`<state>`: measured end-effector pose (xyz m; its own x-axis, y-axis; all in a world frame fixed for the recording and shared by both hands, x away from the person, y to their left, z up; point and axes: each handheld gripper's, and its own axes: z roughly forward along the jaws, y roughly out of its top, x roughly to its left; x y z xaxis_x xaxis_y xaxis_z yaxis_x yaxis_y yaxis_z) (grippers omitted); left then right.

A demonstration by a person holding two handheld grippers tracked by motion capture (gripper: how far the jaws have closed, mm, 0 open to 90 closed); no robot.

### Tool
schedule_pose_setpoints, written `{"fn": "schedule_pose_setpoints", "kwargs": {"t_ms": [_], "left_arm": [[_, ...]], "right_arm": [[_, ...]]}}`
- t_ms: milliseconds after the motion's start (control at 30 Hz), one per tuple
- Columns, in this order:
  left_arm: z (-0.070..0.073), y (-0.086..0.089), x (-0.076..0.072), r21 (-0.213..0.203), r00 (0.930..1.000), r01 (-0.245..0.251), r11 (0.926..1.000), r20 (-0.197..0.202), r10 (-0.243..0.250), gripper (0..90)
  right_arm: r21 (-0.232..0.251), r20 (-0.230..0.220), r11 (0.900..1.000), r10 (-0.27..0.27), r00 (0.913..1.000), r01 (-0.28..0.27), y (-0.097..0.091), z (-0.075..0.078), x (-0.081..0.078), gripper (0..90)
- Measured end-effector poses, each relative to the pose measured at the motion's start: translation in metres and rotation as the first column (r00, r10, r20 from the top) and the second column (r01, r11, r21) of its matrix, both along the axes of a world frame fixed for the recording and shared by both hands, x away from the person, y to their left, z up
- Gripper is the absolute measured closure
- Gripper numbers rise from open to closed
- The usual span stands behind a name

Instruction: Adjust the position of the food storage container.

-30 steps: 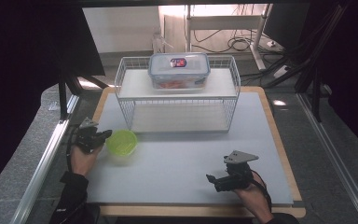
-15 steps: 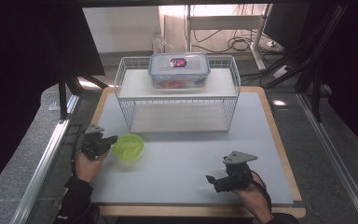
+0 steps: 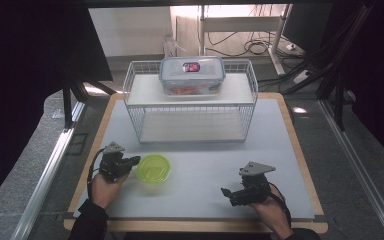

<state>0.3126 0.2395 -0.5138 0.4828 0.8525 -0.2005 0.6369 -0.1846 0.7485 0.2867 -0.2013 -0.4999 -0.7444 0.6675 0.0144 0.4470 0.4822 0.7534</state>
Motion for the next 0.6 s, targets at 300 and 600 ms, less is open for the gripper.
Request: {"fn": "schedule_pose_setpoints", "kwargs": {"t_ms": [300, 600], "left_arm": [[-0.014, 0.018, -0.003, 0.023, 0.9968, 0.066, 0.9975, -0.047, -0.065, 89.9], [-0.022, -0.006, -0.008, 0.058, 0.9818, 0.169, 0.984, -0.098, -0.163, 89.9]], "right_arm": [[-0.008, -0.005, 1.0, -0.002, 1.0, 0.002, -0.001, -0.001, 0.001, 3.0], [-0.012, -0.002, 0.9999, -0.005, 1.0, 0.005, -0.001, -0.001, 0.001, 3.0]]}}
